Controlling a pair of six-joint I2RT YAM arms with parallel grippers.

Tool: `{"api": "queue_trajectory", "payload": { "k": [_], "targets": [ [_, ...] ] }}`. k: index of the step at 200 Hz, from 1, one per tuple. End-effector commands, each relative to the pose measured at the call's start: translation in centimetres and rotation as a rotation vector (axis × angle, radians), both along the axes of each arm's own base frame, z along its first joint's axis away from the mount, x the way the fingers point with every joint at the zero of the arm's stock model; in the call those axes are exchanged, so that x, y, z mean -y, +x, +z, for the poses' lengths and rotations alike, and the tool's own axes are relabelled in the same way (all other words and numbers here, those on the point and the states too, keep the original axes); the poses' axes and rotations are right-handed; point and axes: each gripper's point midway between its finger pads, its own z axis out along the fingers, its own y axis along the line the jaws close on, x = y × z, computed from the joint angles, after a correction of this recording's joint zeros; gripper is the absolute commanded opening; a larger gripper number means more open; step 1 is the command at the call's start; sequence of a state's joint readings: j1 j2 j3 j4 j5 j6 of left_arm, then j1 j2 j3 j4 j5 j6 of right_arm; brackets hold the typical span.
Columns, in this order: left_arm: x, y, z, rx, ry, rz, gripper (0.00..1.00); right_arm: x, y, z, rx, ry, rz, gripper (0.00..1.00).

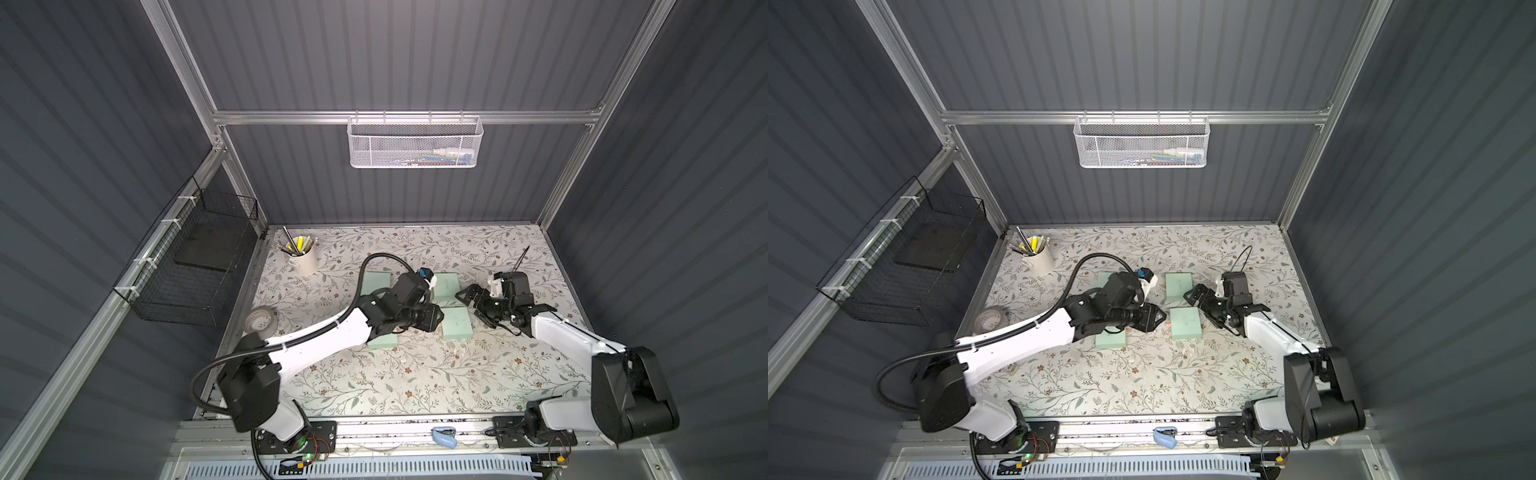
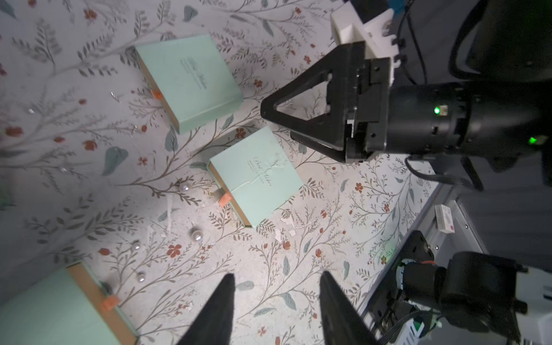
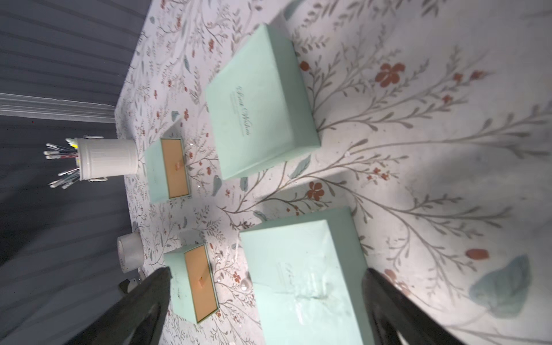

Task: Take out the earrings from the drawer-style jewelry box
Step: Move the jewelry box to the center of the board, then reset both arms

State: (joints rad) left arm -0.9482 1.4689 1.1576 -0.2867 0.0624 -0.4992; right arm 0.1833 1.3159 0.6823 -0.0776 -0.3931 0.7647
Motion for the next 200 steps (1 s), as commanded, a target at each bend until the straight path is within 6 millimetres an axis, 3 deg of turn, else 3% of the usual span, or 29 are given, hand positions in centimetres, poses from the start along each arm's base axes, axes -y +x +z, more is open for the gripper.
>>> {"api": "queue_trajectory", "payload": {
  "k": [1,10,26,54,72,99,127,174,200],
  "targets": [
    [-2.4,1.7,3.1,0.145,-0.048,0.086,0.87,2.0,-0.6,2.1,0.047,-0.12,-0.04,0.99],
    [-4.0,2.6,4.0,0.19,-0.042,0.147,0.99,2.8,-1.1,3.1,0.071,-0.152,-0.062,0.99],
    [-6.8,4.1,5.2,0.259,-0.017,0.25,1.0,4.3,-2.0,5.3,0.143,-0.208,-0.105,0.99],
    [-13.6,7.3,4.9,0.343,0.147,0.526,1.0,7.0,-3.6,7.8,0.255,-0.313,-0.182,0.99],
    [-18.7,8.8,3.9,0.385,0.287,0.739,1.0,9.1,-4.6,8.8,0.314,-0.393,-0.253,0.99],
    [-24.4,10.0,1.9,0.464,0.4,0.953,1.0,13.1,-5.5,9.2,0.349,-0.525,-0.426,0.99],
    [-30.2,10.4,-1.4,0.461,0.453,1.125,1.0,15.1,-5.0,9.0,0.418,-0.621,-0.489,0.99],
    [-35.0,10.8,-3.1,0.552,0.615,1.186,1.0,17.4,-3.9,7.4,0.604,-0.757,-0.574,0.99],
    [-37.9,11.2,-5.1,0.518,0.536,1.184,1.0,18.6,-3.7,6.6,0.664,-0.771,-0.601,0.99]
  ]
}}
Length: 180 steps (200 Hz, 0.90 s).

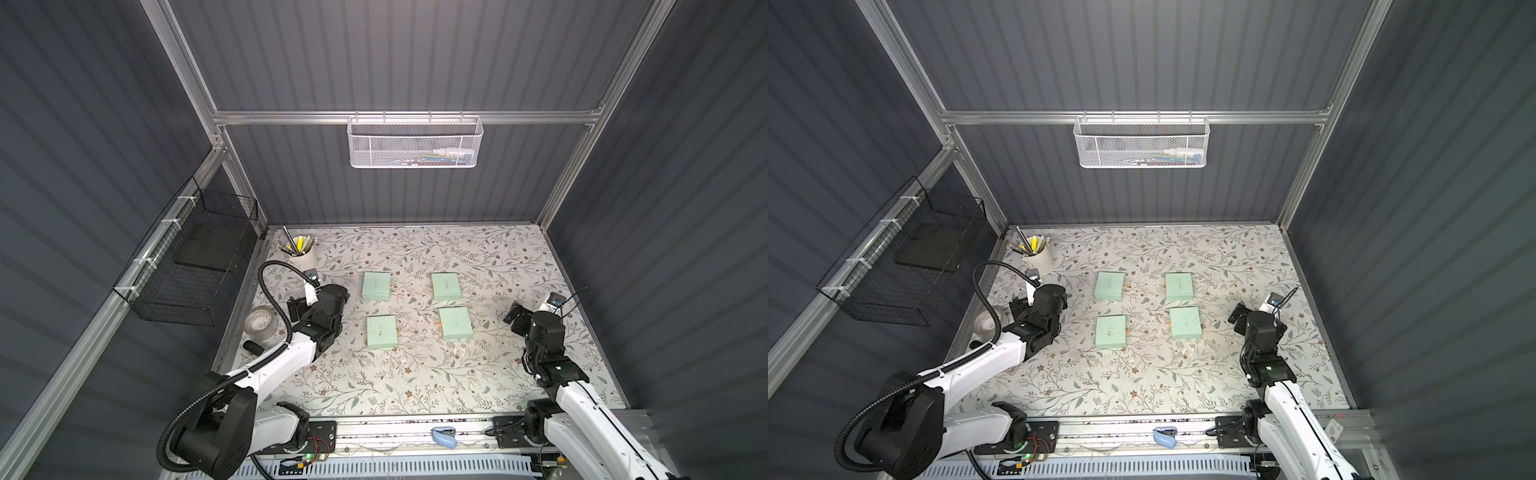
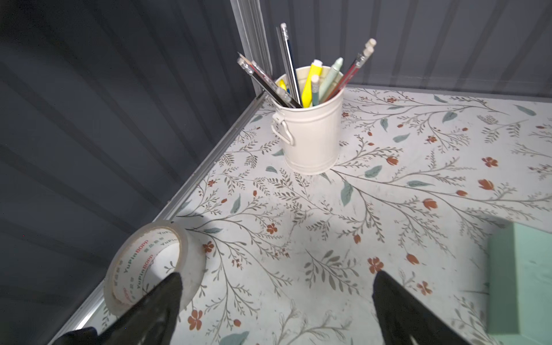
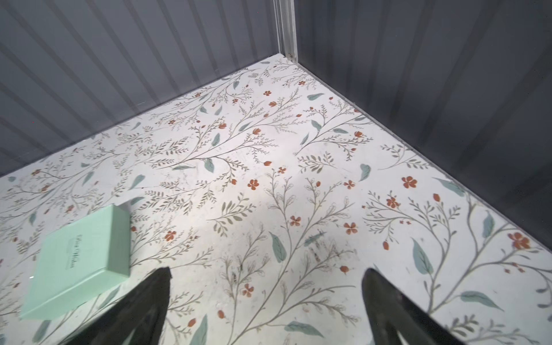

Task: Take out the earrings from the drawer-style jewelry box
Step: Reset both arms

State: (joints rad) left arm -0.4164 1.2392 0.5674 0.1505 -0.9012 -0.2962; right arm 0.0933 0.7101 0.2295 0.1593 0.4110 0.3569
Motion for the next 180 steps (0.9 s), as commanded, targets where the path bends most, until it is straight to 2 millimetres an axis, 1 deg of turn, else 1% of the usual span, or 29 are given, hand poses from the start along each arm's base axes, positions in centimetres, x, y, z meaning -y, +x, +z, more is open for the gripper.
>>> {"api": "queue_trajectory", "payload": {
  "k": [1,15,22,31,39,55,64,72,83,92,108,117,127,139,147,150,155,160,173,180],
  "targets": [
    [-2.5,0.8,0.1,0.067,-0.029,-0.004,1.0,1.6,1.2,3.8,0.208,-0.064,-0.037,0.99],
    [-3.3,1.3,-1.2,0.061,-0.042,-0.017,1.0,2.3,1.3,2.5,0.237,-0.015,-0.05,0.99],
    [-3.3,1.6,-1.8,0.045,-0.023,-0.038,1.0,2.7,1.3,1.9,0.238,-0.003,-0.056,0.99],
    [-2.9,2.1,-2.2,0.071,-0.015,-0.078,1.0,2.8,1.6,1.3,0.224,-0.025,-0.045,0.99],
    [-2.7,2.5,-2.9,0.097,-0.03,-0.103,1.0,3.2,1.9,1.3,0.232,-0.04,-0.061,0.99],
    [-2.4,3.0,-4.4,0.116,-0.05,-0.147,1.0,2.4,3.0,1.5,0.231,-0.061,0.003,0.99],
    [-2.4,3.5,-4.3,0.13,-0.012,-0.163,1.0,2.2,3.6,1.7,0.228,-0.08,0.018,0.99],
    [-1.6,3.5,-4.4,0.11,-0.022,-0.217,1.0,2.1,3.9,1.8,0.233,-0.095,0.034,0.99],
    [-2.0,3.2,-4.0,0.153,-0.005,-0.202,1.0,1.8,3.7,1.8,0.225,-0.122,0.054,0.99],
    [-2.1,3.1,-4.0,0.177,0.004,-0.201,1.0,1.9,3.5,1.5,0.192,-0.13,0.052,0.99],
    [-2.6,3.7,-4.7,0.21,0.019,-0.181,1.0,1.4,3.5,1.2,0.147,-0.116,0.083,0.99],
    [-2.3,4.3,-5.4,0.186,0.022,-0.198,1.0,1.2,3.3,1.2,0.147,-0.114,0.095,0.99],
    [-1.8,4.8,-6.6,0.112,0.011,-0.225,1.0,1.1,3.0,1.3,0.158,-0.112,0.101,0.99],
    [-1.6,5.4,-7.2,0.103,0.013,-0.237,1.0,1.0,2.8,1.3,0.165,-0.107,0.102,0.99],
    [-1.7,5.8,-7.0,0.118,0.027,-0.235,1.0,0.9,2.7,1.3,0.166,-0.103,0.106,0.99],
    [-1.7,5.8,-7.3,0.104,0.019,-0.235,1.0,0.9,2.7,1.3,0.164,-0.105,0.108,0.99],
    [-1.7,5.7,-7.7,0.071,0.008,-0.229,1.0,0.8,2.8,1.3,0.164,-0.104,0.115,0.99],
    [-1.9,5.8,-7.8,0.059,0.001,-0.219,1.0,0.6,2.9,1.2,0.162,-0.103,0.125,0.99],
    [-2.3,6.7,-7.8,0.053,0.006,-0.203,1.0,0.3,3.4,1.5,0.181,-0.102,0.145,0.99],
    [-2.5,6.5,-8.2,0.031,-0.015,-0.199,1.0,0.2,3.9,1.5,0.185,-0.105,0.15,0.99]
  ]
}}
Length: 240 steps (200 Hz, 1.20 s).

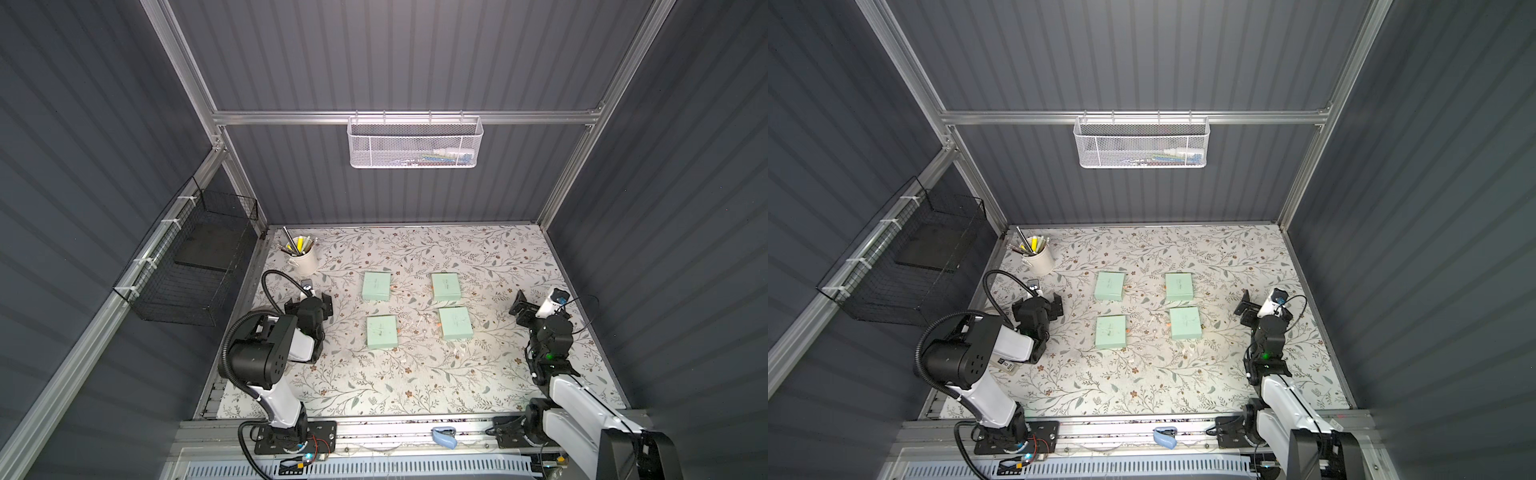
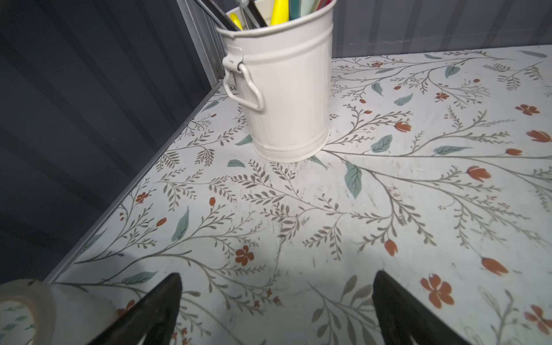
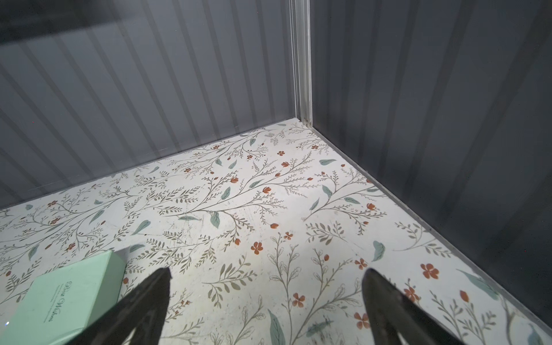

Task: Take out the earrings from the drawer-style jewelry box
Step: Reset both arms

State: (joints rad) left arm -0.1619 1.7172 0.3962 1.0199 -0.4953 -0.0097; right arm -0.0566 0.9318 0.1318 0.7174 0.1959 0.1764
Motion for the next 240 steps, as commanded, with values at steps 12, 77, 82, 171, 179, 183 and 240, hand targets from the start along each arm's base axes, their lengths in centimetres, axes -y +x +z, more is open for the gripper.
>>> {"api": "queue_trajectory", "payload": {
  "k": [12,77,82,171,179,183,240],
  "targets": [
    [-0.8,1.2,0.3,-0.012,-0.022,0.017,1.0,-0.5,1.6,-0.1,0.006,-0.016,0.038,0.99],
    [-0.8,1.1,0.4,-0.006,-0.023,0.015,1.0,-2.3,3.7,-1.5,0.089,-0.094,0.158,0.99],
    [-0.8,1.2,0.4,-0.004,-0.024,0.015,1.0,-2.3,3.8,-1.3,0.121,-0.103,0.154,0.99],
    [-0.8,1.2,0.4,-0.007,-0.022,0.015,1.0,-1.0,6.9,-3.0,-0.088,-0.065,0.09,0.99],
    [-0.8,1.2,0.4,-0.006,-0.022,0.015,1.0,-1.0,6.9,-2.9,-0.066,-0.071,0.09,0.99],
    [-0.8,1.2,0.4,-0.006,-0.023,0.015,1.0,-1.0,6.9,-2.9,-0.069,-0.071,0.088,0.99],
    [-0.8,1.2,0.5,-0.004,-0.022,0.016,1.0,-1.0,6.8,-2.9,-0.071,-0.07,0.088,0.99]
  ]
}}
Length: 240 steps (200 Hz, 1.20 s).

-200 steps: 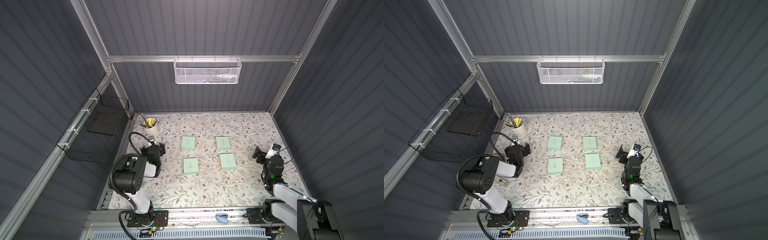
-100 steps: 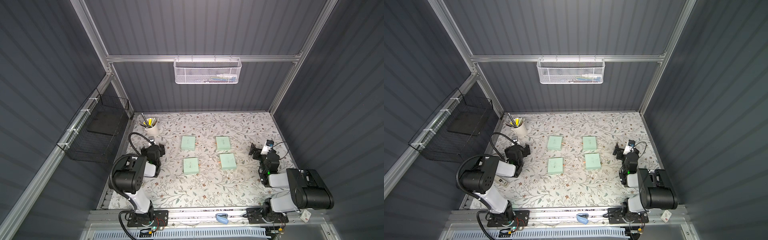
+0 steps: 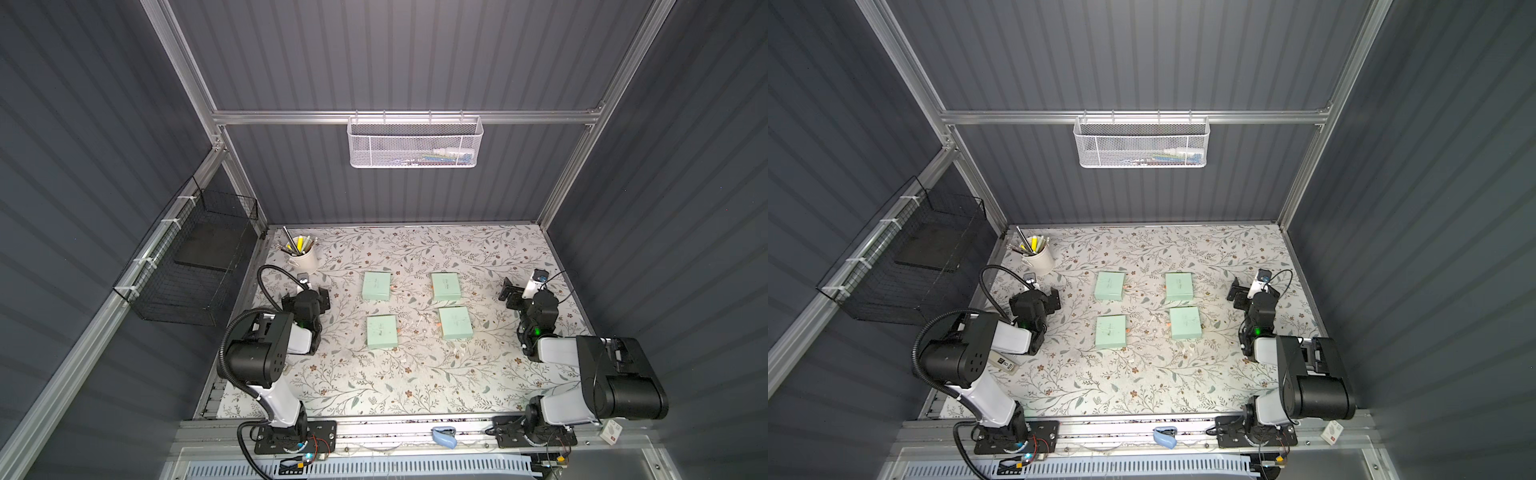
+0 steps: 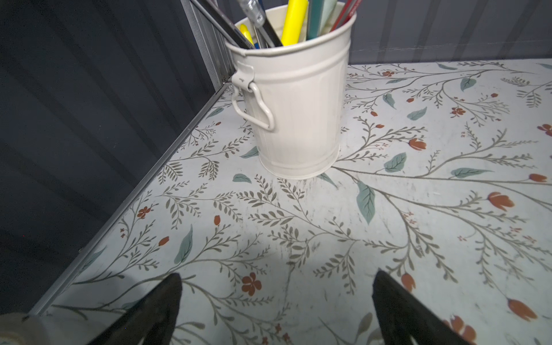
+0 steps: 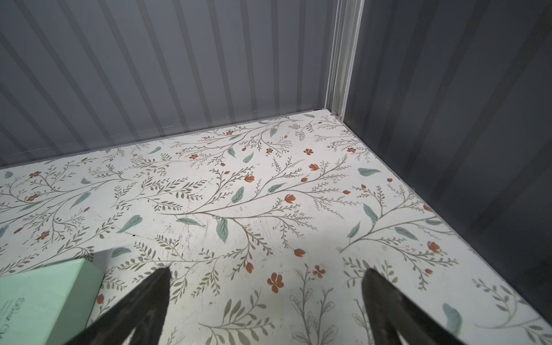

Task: Take out the earrings from the drawer-style jewelry box
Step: Reset both arms

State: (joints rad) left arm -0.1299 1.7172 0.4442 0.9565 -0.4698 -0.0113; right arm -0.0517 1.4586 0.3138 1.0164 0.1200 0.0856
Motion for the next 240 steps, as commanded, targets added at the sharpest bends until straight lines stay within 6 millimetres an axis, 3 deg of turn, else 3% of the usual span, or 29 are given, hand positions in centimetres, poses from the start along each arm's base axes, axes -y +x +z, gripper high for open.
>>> {"api": "queue_trajectory", "payload": {
  "k": [1,222,240],
  "targets": [
    [-0.1,0.2,0.2,0.011,-0.013,0.007,1.0,0.1,-0.2,-0.4,-0.007,0.0,-0.009,0.99],
    [-0.1,0.2,0.3,0.017,-0.009,0.006,1.0,0.0,-0.2,-0.3,-0.006,-0.003,-0.007,0.99],
    [1.2,0.6,0.0,-0.006,-0.018,-0.072,1.0,0.0,-0.3,-0.4,-0.007,-0.002,-0.008,0.99]
  ]
}}
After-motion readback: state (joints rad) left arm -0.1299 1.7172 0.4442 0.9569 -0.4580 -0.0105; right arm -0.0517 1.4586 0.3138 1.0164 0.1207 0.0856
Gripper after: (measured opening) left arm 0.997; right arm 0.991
